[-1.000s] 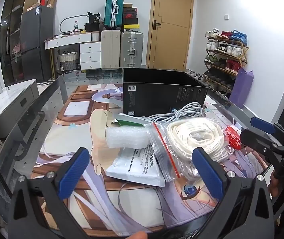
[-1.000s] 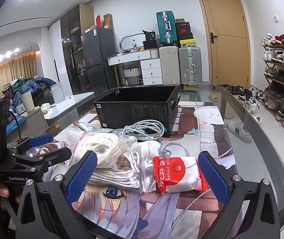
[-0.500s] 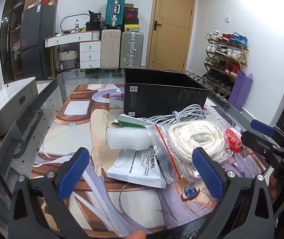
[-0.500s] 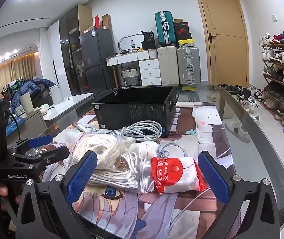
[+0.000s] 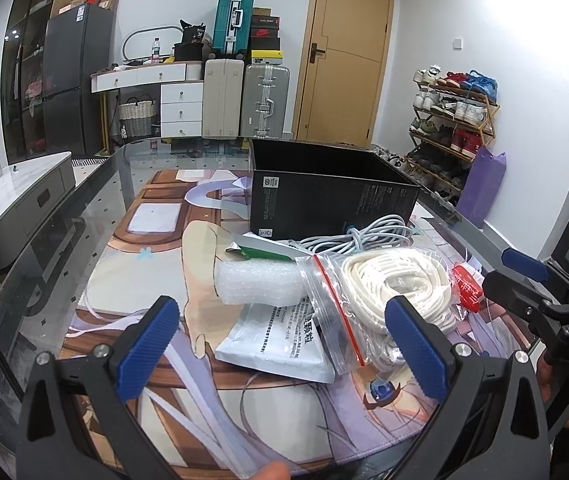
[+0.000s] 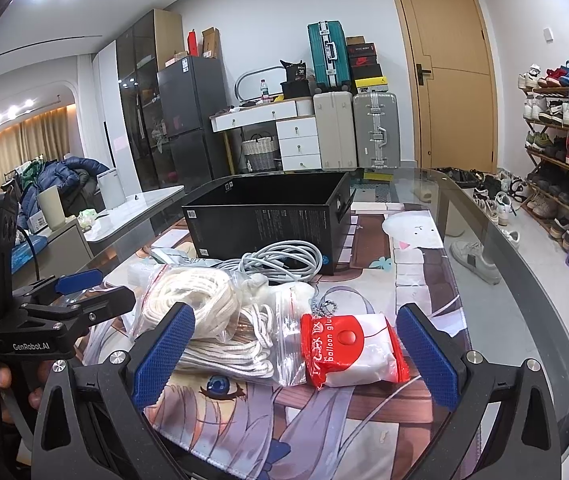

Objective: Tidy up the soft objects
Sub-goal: 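Move the right tool toward the red-and-white balloon glue packet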

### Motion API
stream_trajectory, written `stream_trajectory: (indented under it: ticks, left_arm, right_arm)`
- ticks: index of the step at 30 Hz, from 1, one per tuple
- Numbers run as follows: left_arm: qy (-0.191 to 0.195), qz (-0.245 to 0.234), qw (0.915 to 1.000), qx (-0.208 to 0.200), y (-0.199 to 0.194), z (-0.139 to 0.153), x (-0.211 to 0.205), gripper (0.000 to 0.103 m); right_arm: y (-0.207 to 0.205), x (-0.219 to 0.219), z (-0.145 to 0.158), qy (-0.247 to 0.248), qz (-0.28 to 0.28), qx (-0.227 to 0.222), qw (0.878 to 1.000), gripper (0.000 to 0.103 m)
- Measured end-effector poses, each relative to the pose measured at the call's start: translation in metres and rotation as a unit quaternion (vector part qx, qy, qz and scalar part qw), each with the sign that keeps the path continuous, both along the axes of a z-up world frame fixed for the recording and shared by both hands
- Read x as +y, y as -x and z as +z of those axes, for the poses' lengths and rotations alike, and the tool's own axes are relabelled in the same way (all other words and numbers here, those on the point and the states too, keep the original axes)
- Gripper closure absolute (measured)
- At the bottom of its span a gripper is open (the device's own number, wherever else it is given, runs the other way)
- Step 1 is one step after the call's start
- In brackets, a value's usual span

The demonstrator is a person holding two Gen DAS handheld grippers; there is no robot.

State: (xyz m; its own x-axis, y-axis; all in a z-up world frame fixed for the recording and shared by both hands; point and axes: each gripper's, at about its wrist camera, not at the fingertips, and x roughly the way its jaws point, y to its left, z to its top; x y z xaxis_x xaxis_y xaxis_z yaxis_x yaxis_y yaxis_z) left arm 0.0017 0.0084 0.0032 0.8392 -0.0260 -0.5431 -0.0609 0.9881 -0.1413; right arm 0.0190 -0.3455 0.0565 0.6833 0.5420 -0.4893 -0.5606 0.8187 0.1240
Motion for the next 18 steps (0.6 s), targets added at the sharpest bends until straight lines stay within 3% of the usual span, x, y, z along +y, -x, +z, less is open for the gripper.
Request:
stream_trajectory:
  ticks: [18]
  left_arm:
    - [0.005,0.002,1.0000,0.000,-0.0028,0.0000,0.0056,0.000]
  right_arm:
    - [-0.0018,-0.0030,-0.0029,0.000,-0.010,0.003,1.000,0.000]
